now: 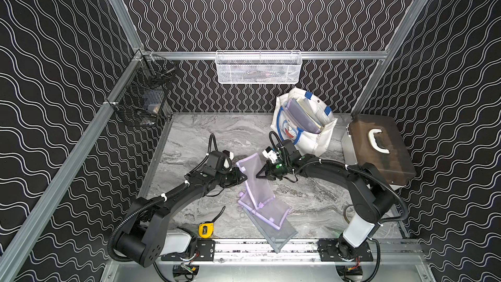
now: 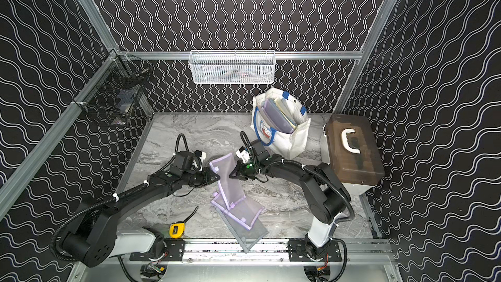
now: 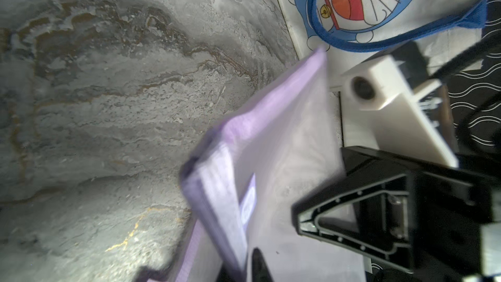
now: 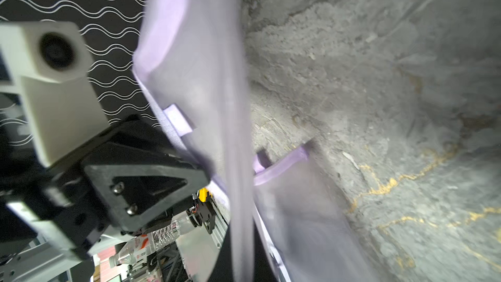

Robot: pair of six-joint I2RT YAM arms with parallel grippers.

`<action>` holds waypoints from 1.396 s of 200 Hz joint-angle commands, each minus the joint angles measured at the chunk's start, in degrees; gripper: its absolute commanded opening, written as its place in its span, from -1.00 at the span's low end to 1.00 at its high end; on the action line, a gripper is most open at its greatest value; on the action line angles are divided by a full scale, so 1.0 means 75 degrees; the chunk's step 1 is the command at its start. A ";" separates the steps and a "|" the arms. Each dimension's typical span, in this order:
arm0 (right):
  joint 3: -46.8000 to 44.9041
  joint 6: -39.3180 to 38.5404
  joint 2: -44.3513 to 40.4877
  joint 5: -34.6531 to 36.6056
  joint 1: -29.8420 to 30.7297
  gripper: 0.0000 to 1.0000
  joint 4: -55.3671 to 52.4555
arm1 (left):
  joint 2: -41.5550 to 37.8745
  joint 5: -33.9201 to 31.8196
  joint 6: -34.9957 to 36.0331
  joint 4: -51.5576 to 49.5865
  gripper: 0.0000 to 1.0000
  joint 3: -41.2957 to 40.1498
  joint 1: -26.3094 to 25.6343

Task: Put the pencil pouch into the canvas bag
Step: Pick up the pencil pouch, then place the pencil pouch in the canvas bag.

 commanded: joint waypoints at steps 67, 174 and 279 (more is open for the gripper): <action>0.5451 -0.4834 -0.0144 0.3400 -0.0987 -1.00 -0.5709 | -0.0395 -0.0787 0.1164 -0.1372 0.98 0.0944 -0.0045; 1.0193 -0.7086 0.1809 0.5010 -0.3073 -1.00 -0.6427 | -0.0486 -0.0886 0.1714 -0.1991 0.98 0.1920 -0.0709; 0.7910 -0.7481 0.1624 0.4699 -0.3193 -1.00 -0.5234 | -0.0303 -0.0920 0.1554 -0.1893 0.98 0.1822 -0.0707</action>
